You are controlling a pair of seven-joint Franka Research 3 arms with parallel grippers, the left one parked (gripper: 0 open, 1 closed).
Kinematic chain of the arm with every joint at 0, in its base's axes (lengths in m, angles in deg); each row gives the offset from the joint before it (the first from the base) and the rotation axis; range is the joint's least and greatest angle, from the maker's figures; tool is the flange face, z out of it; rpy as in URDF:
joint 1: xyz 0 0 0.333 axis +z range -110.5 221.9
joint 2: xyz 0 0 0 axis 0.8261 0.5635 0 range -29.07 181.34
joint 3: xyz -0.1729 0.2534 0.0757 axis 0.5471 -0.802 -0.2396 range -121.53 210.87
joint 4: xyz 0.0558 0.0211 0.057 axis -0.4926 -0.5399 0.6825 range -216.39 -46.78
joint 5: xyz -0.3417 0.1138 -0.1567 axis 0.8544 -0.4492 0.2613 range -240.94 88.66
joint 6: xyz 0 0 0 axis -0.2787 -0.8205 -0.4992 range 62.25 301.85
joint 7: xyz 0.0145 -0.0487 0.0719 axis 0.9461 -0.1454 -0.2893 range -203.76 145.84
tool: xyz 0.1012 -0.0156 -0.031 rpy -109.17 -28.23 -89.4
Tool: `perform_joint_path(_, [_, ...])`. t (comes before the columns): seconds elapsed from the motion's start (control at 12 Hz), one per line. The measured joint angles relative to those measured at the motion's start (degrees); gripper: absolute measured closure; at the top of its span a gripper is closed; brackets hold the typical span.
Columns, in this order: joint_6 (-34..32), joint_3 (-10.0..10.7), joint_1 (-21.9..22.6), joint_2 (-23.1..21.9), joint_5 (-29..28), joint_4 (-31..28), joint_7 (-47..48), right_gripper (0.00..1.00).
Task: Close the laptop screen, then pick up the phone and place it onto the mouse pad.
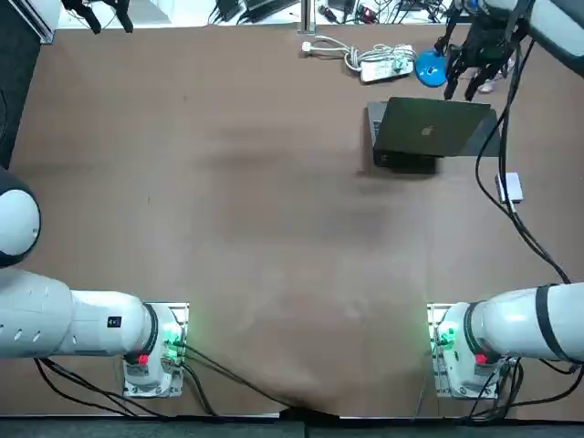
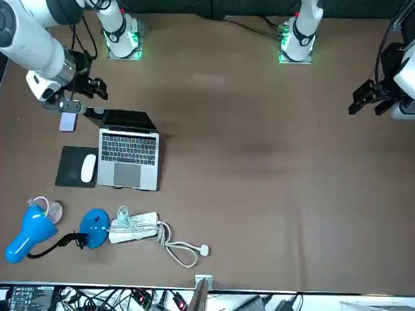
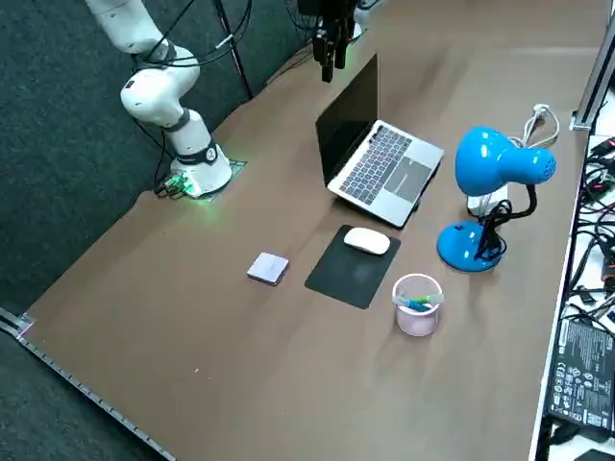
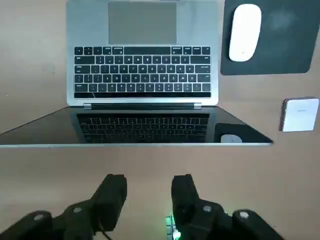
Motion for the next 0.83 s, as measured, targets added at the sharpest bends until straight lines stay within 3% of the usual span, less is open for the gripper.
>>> perform_joint_path(0.08, [0.3, 0.0, 0.14, 0.13, 0.0, -0.47, 0.03, 0.43])
perform_joint_path(0.25, [0.55, 0.0, 0.53, 0.59, 0.0, -1.05, 0.39, 0.64])
perform_joint_path(0.33, [0.74, 0.0, 0.71, 0.8, 0.0, -1.38, 0.59, 0.64])
perform_joint_path(0.5, [1.18, 0.0, 0.87, 1.12, 0.0, -1.9, 0.82, 0.77])
perform_joint_path(0.58, [1.53, 0.0, 0.89, 1.3, 0.0, -2.1, 0.83, 0.77])
perform_joint_path(0.75, [2.44, 0.0, 0.91, 1.76, 0.0, -2.42, 0.86, 0.96])
perform_joint_path(0.83, [2.92, 0.0, 0.93, 2.07, 0.0, -2.45, 0.86, 0.97])
